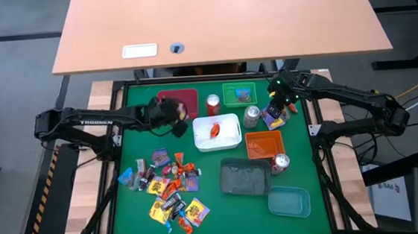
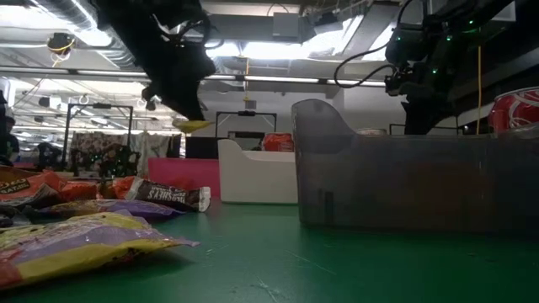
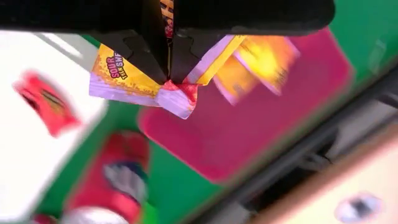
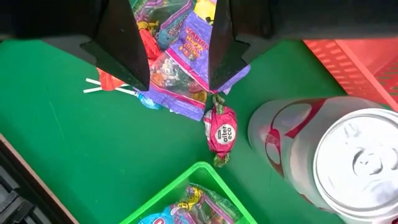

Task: Sort candy
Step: Put the yellow candy into the red bin

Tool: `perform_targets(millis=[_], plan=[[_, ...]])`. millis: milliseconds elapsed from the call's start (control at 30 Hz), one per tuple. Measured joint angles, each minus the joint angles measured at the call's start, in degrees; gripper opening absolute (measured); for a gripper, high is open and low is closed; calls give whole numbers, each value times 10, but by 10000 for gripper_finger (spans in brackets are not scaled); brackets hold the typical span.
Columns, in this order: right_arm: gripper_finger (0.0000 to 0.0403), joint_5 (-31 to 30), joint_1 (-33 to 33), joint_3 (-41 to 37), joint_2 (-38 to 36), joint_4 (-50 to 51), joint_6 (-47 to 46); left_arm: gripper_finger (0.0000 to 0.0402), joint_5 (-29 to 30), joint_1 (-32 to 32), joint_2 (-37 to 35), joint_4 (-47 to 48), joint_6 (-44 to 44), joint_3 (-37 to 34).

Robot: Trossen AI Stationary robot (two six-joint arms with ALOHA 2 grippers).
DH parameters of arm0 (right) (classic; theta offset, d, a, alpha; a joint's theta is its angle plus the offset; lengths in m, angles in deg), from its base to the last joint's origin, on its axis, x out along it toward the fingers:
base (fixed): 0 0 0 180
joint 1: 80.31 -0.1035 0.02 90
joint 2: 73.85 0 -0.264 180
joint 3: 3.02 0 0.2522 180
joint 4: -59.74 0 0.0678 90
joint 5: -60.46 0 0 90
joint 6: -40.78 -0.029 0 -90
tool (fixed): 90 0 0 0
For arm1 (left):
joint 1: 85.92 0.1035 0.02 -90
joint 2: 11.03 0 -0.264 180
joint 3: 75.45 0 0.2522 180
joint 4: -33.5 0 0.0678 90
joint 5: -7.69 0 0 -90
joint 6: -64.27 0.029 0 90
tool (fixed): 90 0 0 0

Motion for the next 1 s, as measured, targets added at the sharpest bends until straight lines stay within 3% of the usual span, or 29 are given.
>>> perform_targets(millis=[400,767,1000], plan=[[163,0,0,0,0,0,0,4,20,119,4,-12,56,0],[163,0,0,0,0,2,-11,82,17,136,5,-14,70,0],[163,0,0,-10,0,3,-69,90,15,136,5,-24,70,0]])
